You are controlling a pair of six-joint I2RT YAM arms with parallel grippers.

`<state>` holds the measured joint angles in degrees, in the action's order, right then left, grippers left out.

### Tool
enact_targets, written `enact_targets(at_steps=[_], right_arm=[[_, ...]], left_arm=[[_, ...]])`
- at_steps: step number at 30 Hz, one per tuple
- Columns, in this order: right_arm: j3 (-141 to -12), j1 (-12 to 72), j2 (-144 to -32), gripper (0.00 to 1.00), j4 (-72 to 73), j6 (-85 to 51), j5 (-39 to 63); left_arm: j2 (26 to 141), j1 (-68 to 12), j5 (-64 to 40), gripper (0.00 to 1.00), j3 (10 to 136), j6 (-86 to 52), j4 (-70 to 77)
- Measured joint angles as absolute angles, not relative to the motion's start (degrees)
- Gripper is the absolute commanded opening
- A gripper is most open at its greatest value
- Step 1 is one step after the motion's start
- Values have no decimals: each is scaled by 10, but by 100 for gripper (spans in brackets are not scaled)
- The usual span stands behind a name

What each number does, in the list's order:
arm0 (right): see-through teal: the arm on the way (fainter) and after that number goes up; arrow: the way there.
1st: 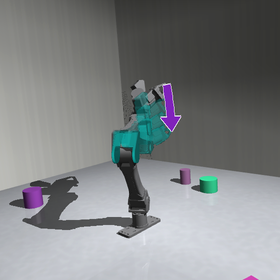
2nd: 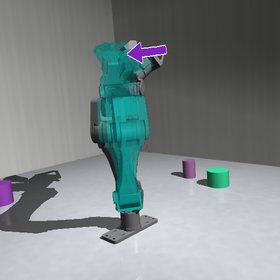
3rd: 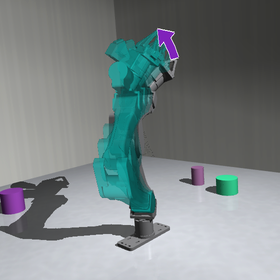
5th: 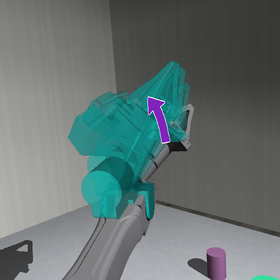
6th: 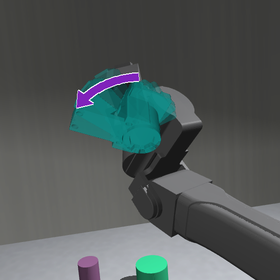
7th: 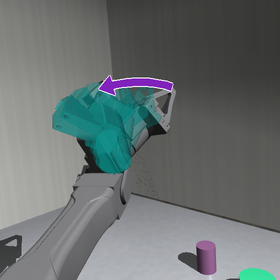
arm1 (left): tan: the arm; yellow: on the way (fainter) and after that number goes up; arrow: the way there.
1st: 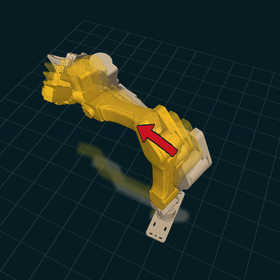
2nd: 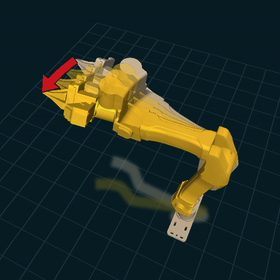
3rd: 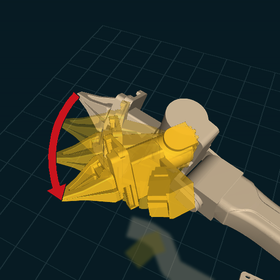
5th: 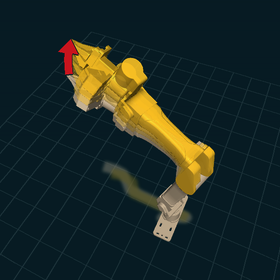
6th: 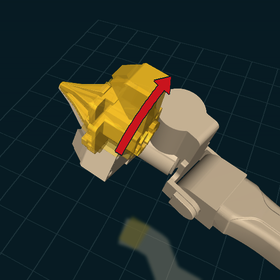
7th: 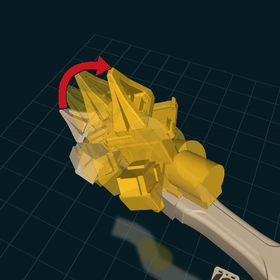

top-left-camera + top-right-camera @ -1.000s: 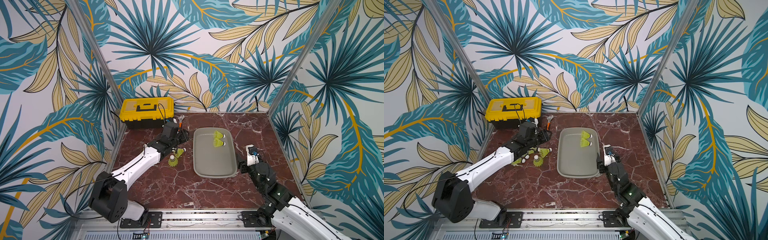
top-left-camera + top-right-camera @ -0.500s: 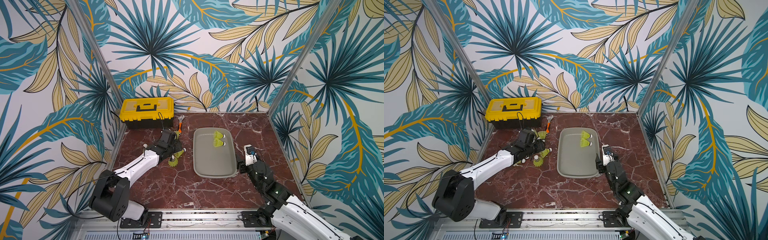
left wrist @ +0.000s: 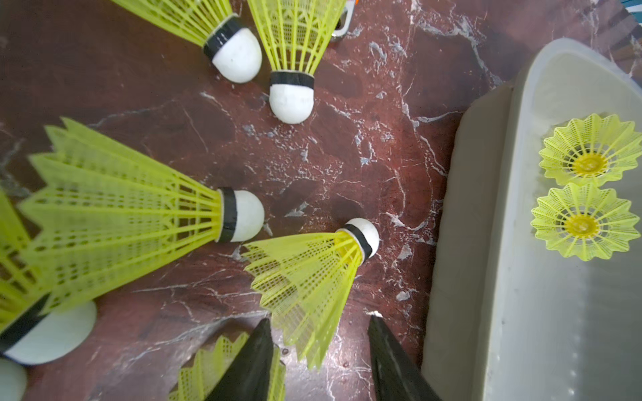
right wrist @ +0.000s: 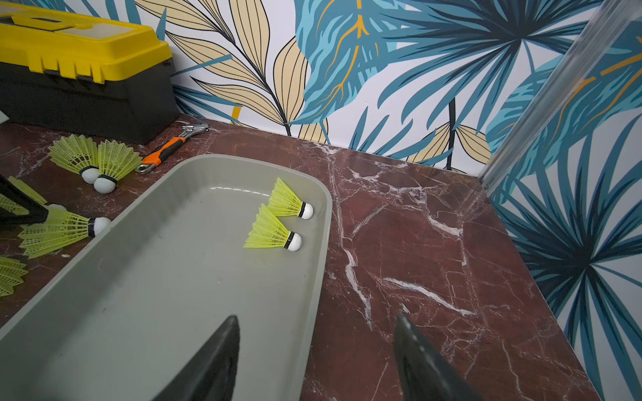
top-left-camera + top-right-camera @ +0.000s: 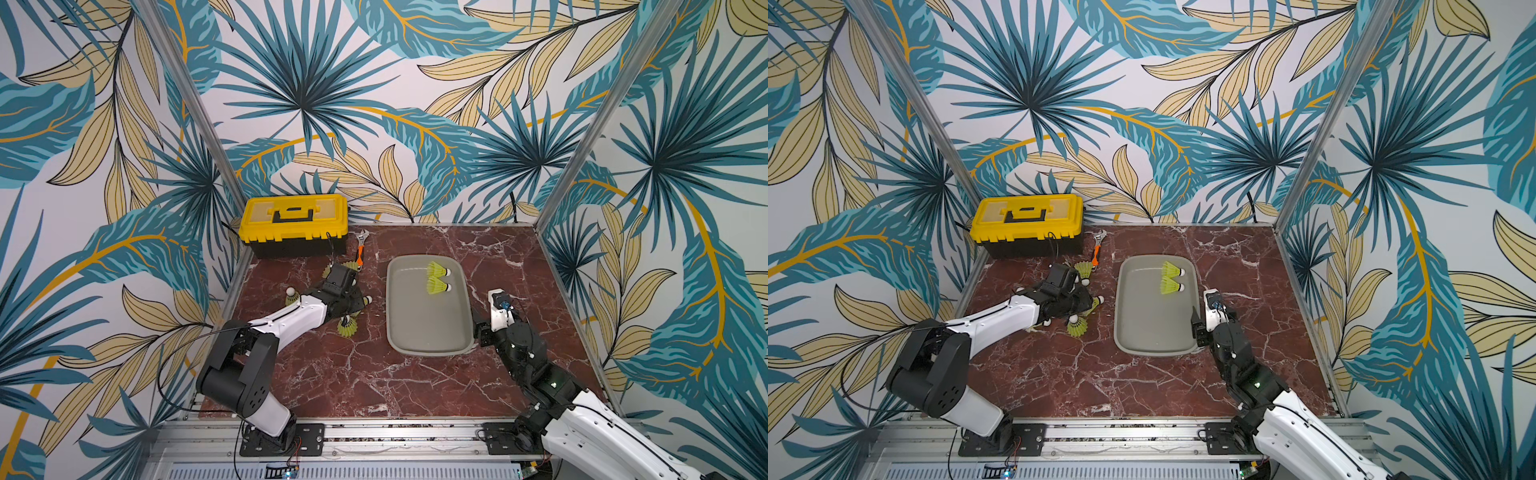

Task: Put the shuttlecocks into the storage box
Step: Pick up the shuttlecock at the center of the board.

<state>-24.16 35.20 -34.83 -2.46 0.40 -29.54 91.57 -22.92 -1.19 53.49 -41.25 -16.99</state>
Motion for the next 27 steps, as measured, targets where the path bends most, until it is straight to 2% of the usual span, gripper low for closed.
enact_targets(at_steps=[3, 7, 13, 18, 27], right_arm=[[-242, 352, -348, 70, -25, 4, -295], [-242, 352, -349, 70, -25, 2, -291], [-242, 352, -349, 70, -25, 0, -287], [-242, 352, -349, 70, -25, 0, -279], [-244, 352, -386, 70, 1, 48, -209]], left_arm=[[927, -229, -13, 37, 537, -413, -170], [943, -228, -15, 20, 543, -416, -169], [946, -228, -34, 4, 545, -420, -148], [931, -228, -60, 0, 545, -418, -138], [833, -228, -138, 0, 547, -411, -137]])
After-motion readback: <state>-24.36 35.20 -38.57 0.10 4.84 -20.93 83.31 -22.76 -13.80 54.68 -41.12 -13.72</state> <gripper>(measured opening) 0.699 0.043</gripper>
